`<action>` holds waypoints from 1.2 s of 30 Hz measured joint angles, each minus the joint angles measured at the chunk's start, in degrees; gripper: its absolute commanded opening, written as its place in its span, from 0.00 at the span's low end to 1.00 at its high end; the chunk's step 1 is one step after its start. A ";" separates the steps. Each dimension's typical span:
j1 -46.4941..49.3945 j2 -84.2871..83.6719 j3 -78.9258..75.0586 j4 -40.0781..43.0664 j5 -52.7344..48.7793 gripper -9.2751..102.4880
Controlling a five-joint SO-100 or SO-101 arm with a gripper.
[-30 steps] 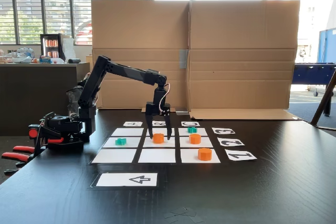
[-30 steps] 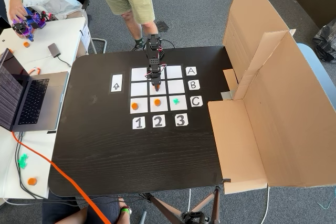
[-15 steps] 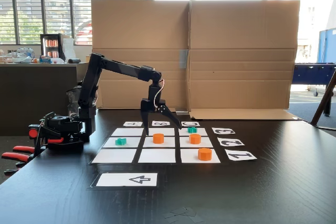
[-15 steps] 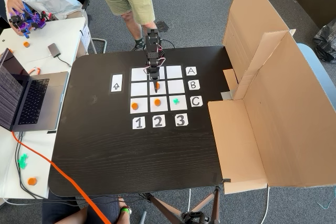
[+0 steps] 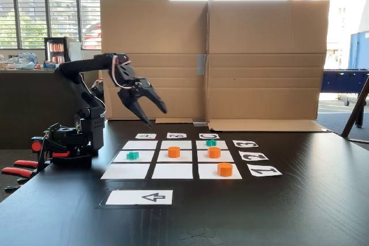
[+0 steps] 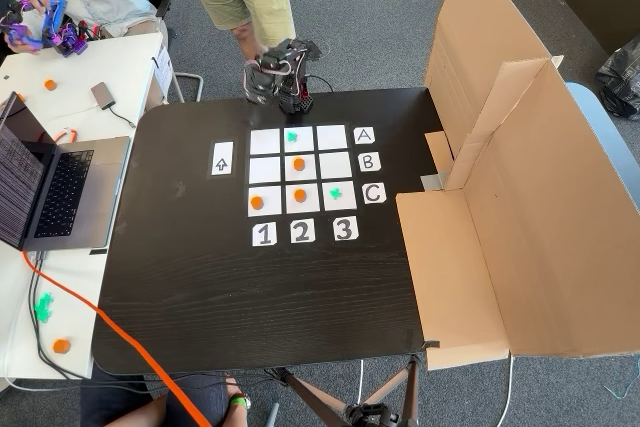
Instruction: Pick up the round, orange token and place it in the grid on square B2.
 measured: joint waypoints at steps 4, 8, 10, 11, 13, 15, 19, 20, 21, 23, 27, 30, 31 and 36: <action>18.63 14.41 11.60 -10.81 -0.88 0.08; 36.12 30.32 26.54 -16.88 -2.64 0.08; 42.36 40.25 33.75 -17.31 -3.43 0.08; 45.70 43.42 36.91 -17.40 -3.60 0.08; 50.89 44.91 41.84 -17.75 -4.04 0.08; 54.76 46.93 45.00 -18.02 -4.31 0.08; 56.69 47.37 51.68 -21.71 -5.01 0.08; 57.04 47.11 52.65 -22.24 -5.10 0.08; 57.04 46.93 52.91 -22.50 -5.10 0.08; 57.04 47.55 53.09 -22.76 -5.10 0.08; 57.13 47.20 53.09 -22.85 -5.10 0.08; 57.13 47.20 53.09 -22.85 -5.10 0.08; 57.13 47.20 53.09 -22.85 -5.10 0.08; 57.13 47.20 53.09 -22.85 -5.10 0.08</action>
